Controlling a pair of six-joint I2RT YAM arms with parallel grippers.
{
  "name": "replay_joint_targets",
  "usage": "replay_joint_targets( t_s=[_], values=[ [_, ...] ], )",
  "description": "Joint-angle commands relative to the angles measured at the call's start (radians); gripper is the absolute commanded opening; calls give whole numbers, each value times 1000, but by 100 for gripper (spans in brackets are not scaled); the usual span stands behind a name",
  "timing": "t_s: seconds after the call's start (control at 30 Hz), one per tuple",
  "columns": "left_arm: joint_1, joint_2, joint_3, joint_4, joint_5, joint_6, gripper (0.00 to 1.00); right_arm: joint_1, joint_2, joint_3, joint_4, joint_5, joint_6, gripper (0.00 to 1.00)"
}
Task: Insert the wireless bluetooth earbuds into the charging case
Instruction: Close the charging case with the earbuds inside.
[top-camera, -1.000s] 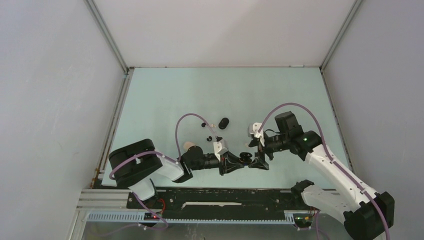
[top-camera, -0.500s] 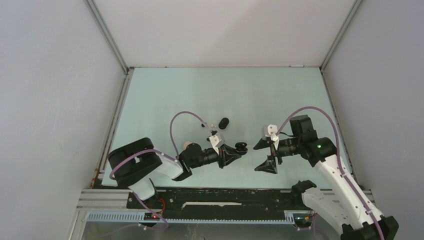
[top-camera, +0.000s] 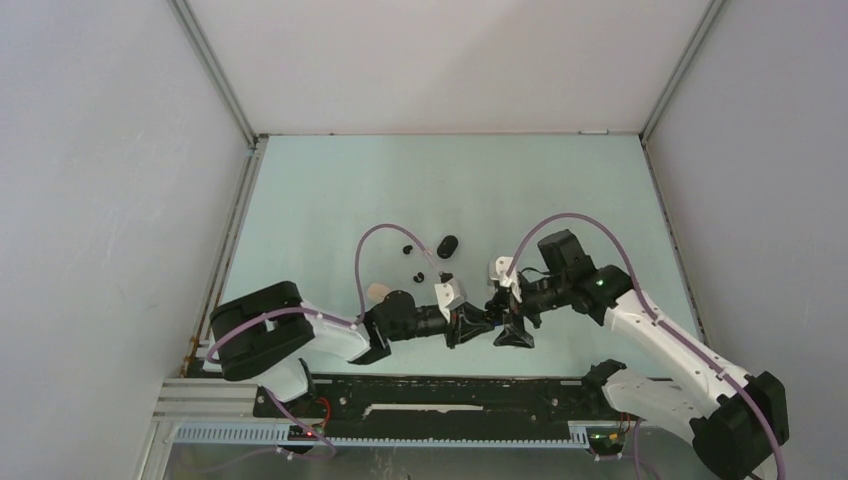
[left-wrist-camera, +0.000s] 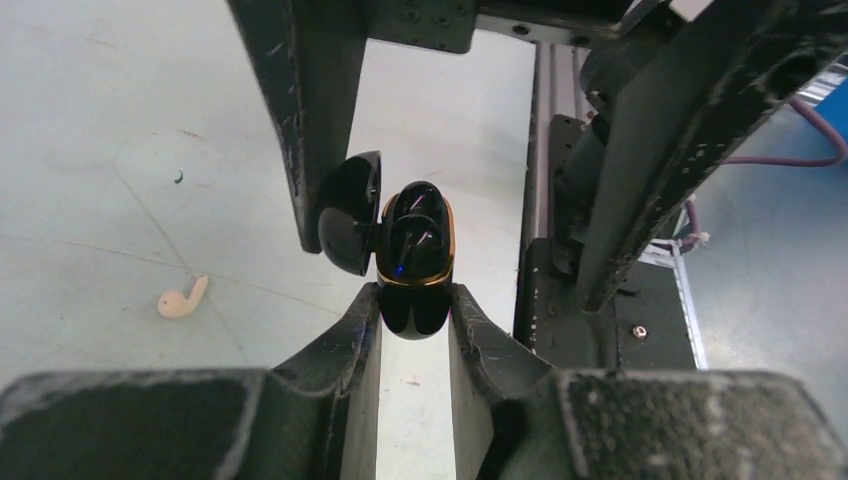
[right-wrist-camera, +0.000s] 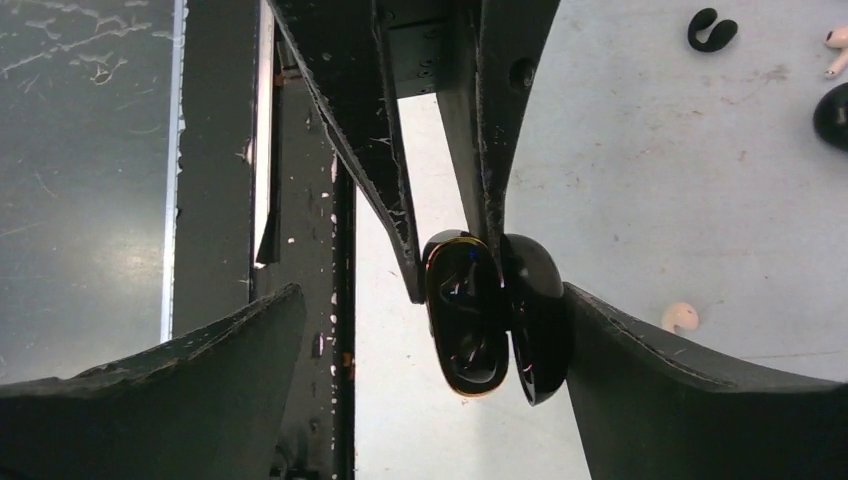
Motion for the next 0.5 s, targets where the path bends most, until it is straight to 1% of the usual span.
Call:
replay_joint_targets(
  t_s=[0.0,0.13,0.2,0.23,0.3,0.4,0.47],
  values=[
    [7,-21,51,-60,-82,20,0,8,-53,19,-28,-17,-32,94],
    [33,2,67,-74,-110,-62,0,-75,-151,13,-44,-84,-11,95],
    [52,15,74,-74,-100,-105,0,-124,-193,3,-16,-69,22,95],
    [59,17,78,-74,-98,-123,0,-148,-206,-3,18,-34,54,95],
    [72,17,87,-96,-101,-152,0,-181,-216,-17,103,85,124,95],
    [123,20,162,-228,-109,-224,0,-206,-197,-30,200,283,187,95],
    [167,45,251,-351,-95,-284,0,-215,-178,-30,238,345,204,95]
  ],
)
